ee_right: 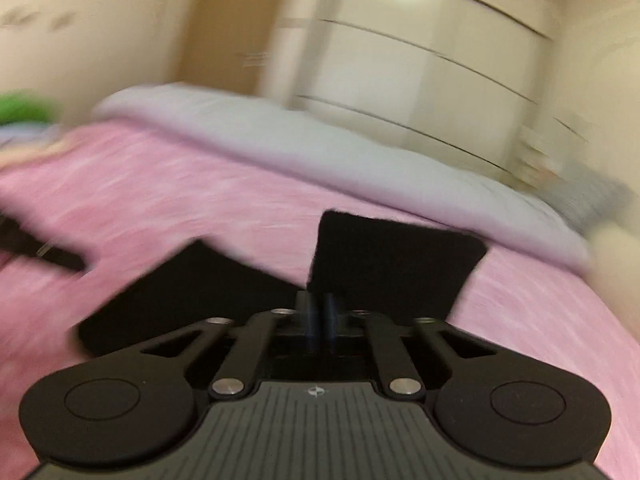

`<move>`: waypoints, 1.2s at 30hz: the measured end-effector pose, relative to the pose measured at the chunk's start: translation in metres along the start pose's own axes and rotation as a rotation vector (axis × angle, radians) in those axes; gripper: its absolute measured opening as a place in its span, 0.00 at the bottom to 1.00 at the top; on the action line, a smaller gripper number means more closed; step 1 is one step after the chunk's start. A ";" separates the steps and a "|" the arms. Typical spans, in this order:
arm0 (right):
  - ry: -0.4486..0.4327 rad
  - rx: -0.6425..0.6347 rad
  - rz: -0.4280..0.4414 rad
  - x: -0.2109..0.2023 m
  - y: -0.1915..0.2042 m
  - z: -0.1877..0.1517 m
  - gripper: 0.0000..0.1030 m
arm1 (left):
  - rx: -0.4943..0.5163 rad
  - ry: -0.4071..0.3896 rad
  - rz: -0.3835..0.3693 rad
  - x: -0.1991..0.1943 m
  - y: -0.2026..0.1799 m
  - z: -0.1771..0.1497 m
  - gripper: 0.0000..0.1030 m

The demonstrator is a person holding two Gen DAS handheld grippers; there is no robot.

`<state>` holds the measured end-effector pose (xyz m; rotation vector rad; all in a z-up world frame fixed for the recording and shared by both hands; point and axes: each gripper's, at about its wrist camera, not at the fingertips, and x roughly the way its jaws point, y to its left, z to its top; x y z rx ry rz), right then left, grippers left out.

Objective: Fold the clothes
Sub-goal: 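Lift the garment end with both grippers and fold it over onto itself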

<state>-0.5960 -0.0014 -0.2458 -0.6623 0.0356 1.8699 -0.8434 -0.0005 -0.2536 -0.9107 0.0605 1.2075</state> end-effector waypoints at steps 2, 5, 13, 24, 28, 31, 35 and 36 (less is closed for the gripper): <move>0.025 -0.085 0.089 0.006 0.030 -0.005 0.00 | -0.037 0.001 -0.009 -0.006 0.009 -0.002 0.17; 0.050 -0.075 0.036 0.001 0.029 -0.012 0.00 | -0.068 0.004 -0.024 -0.011 0.017 -0.006 0.17; 0.122 -0.050 -0.138 -0.008 -0.003 -0.025 0.50 | -0.014 0.028 -0.035 0.003 0.004 -0.010 0.21; 0.150 -0.311 -0.151 0.073 0.021 -0.012 0.21 | -0.047 0.027 -0.040 0.010 0.008 -0.005 0.25; 0.024 -0.202 -0.131 0.044 0.007 -0.008 0.19 | -0.105 0.005 -0.067 0.000 0.018 -0.004 0.25; -0.054 -0.211 -0.069 0.014 0.017 -0.015 0.19 | -0.139 -0.009 -0.071 -0.007 0.026 -0.004 0.25; -0.047 -0.296 0.058 0.009 0.054 -0.039 0.19 | -0.170 -0.014 -0.069 -0.012 0.030 -0.007 0.25; -0.016 -0.315 0.074 0.016 0.063 -0.047 0.20 | -0.178 -0.013 -0.070 -0.013 0.030 -0.008 0.25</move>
